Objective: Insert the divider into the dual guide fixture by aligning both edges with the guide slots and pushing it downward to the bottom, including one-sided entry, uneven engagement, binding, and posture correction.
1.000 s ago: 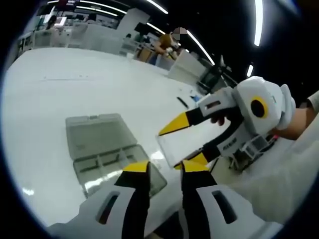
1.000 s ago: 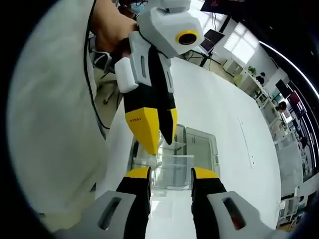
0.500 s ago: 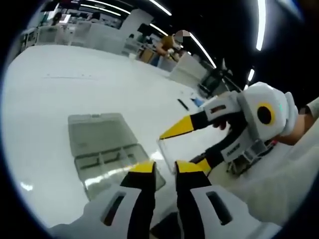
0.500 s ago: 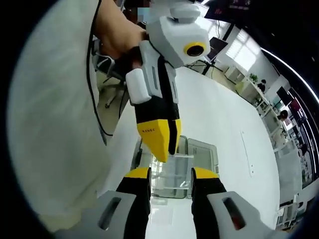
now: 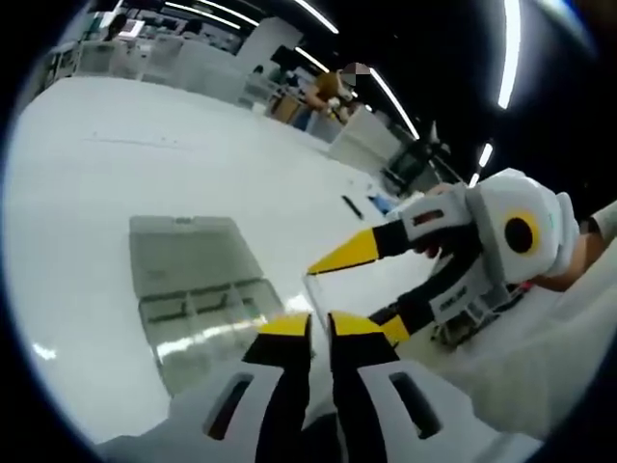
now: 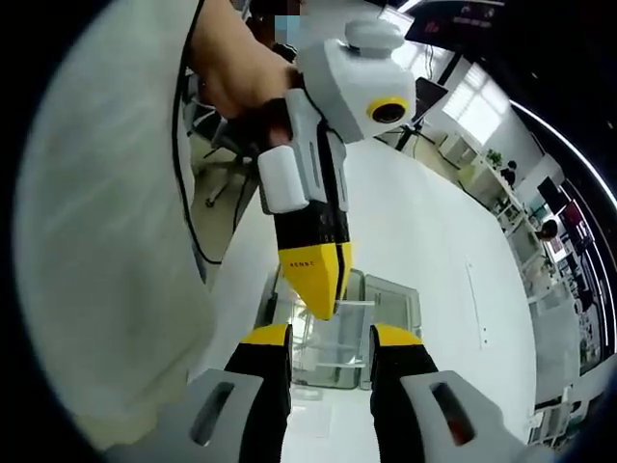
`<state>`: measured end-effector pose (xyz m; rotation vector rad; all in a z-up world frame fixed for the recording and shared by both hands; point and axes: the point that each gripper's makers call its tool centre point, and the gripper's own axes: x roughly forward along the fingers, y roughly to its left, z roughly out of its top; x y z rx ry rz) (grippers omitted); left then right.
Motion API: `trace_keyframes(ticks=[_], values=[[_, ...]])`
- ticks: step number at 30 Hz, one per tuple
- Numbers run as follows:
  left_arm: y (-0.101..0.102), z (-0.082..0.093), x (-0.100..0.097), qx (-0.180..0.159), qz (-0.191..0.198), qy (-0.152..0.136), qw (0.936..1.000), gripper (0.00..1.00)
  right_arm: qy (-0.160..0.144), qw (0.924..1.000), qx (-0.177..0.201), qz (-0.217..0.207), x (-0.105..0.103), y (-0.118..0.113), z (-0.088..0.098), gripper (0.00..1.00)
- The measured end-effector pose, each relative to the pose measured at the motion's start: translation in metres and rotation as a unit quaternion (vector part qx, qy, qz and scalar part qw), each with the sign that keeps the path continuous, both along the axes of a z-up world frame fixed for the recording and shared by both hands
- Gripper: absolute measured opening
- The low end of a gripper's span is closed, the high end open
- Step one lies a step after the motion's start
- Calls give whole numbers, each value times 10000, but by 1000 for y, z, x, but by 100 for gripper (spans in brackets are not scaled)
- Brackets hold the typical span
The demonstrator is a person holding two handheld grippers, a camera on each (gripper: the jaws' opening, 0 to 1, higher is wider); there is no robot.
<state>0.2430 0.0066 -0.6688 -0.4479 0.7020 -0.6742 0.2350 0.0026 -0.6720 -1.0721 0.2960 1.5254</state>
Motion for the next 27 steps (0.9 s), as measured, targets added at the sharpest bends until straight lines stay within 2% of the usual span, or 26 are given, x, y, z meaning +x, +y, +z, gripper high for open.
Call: trace_keyframes(ticks=[8, 27], values=[[-1, 0, 1, -125, 46, 110, 9998, 0, -23, 10000, -7, 21, 1, 0, 0, 27], [0, -4, -2, -132, 73, 302, 9994, 0, -94, 9999, -97, 73, 1, 2, -4, 27]])
